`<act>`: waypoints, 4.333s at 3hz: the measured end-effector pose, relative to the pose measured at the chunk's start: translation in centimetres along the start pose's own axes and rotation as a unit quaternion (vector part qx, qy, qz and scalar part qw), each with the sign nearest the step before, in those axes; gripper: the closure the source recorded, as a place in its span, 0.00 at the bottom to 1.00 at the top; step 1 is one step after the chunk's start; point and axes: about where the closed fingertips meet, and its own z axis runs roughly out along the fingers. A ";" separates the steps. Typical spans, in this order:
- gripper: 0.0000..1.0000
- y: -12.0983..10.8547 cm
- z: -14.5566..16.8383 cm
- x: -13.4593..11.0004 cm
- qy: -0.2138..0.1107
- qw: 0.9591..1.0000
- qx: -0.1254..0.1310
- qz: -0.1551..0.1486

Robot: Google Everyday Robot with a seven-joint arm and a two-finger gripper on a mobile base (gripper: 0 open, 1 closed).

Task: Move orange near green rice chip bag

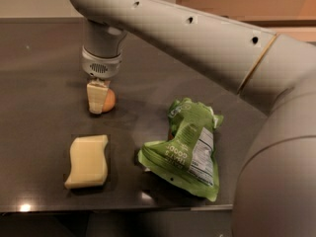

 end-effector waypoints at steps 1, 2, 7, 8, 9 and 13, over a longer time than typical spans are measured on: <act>0.64 -0.1 -0.1 0.2 0.002 1.000 0.003 -0.002; 0.88 -0.8 -1.1 2.4 0.012 1.000 0.014 0.022; 0.60 0.4 -5.2 17.4 0.038 0.984 0.010 0.171; 0.36 0.2 -5.3 17.8 0.029 0.984 0.008 0.176; 0.13 0.3 -5.0 17.9 0.025 0.984 0.004 0.178; 0.00 -0.4 -8.6 18.4 -0.011 0.985 0.006 0.173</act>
Offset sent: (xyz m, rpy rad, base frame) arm 0.0156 -0.0590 0.0125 -0.0410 -0.0243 -0.1217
